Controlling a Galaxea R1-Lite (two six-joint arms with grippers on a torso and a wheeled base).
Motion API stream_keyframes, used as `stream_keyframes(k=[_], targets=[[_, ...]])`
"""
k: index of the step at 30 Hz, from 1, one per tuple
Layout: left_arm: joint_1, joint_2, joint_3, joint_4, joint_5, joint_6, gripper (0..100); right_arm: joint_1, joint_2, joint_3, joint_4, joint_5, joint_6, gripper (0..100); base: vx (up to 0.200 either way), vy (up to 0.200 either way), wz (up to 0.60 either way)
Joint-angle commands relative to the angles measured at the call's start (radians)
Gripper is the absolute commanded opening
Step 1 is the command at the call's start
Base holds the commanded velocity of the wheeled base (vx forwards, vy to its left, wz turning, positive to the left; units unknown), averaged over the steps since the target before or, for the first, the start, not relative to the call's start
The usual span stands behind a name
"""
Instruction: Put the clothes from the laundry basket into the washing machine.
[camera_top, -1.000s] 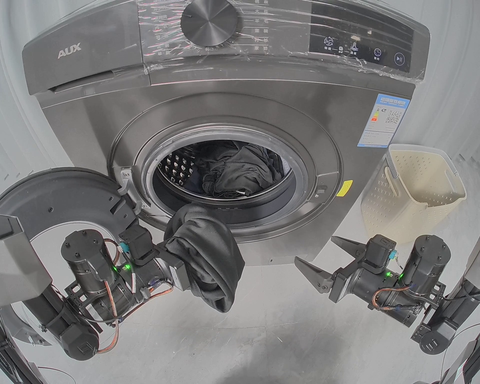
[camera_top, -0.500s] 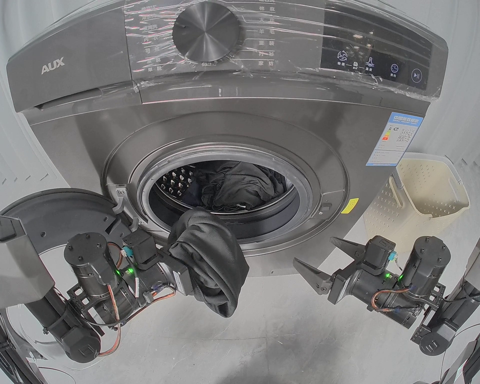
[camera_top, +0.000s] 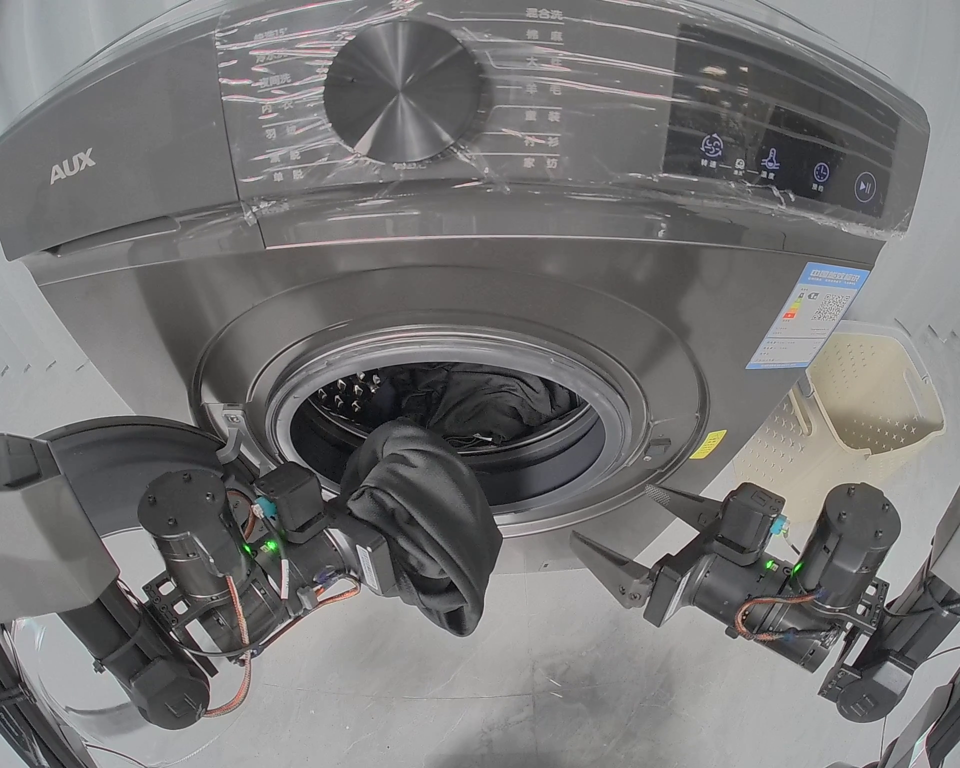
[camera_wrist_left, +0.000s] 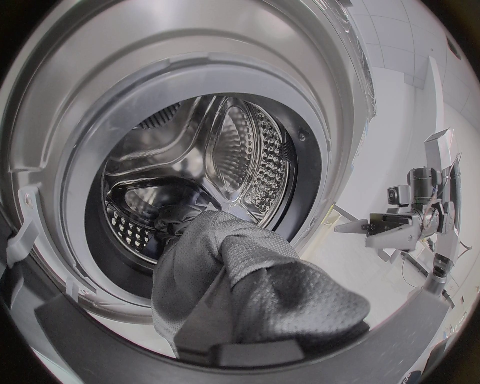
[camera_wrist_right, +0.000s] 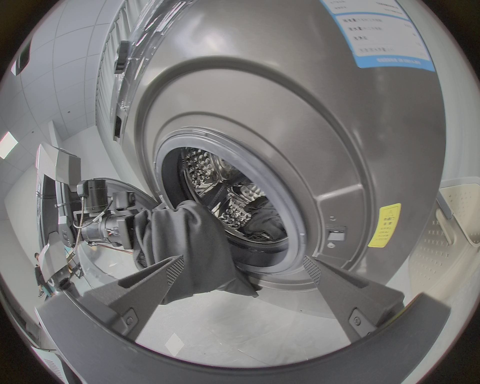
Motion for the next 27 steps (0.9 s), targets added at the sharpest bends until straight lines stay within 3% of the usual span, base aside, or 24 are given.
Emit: stream_keyframes(k=[1,14,19,27], targets=[[-0.027,0.030,-0.056,0.000,0.029,-0.004,0,0.047,-0.008,0.000,-0.001,-0.003,0.003,100,0.000,0.000,0.00],[-0.024,0.274,-0.322,0.003,0.024,-0.026,0,0.071,-0.024,-0.008,-0.001,-0.003,0.000,100,0.000,0.000,0.00],[-0.016,0.385,-0.501,0.012,0.035,-0.044,0,0.072,-0.024,-0.008,-0.001,-0.003,-0.001,100,0.000,0.000,0.00],[-0.012,0.489,-0.737,0.057,0.091,-0.044,0,0.072,-0.049,-0.015,0.001,-0.002,-0.004,100,0.000,0.000,0.00]])
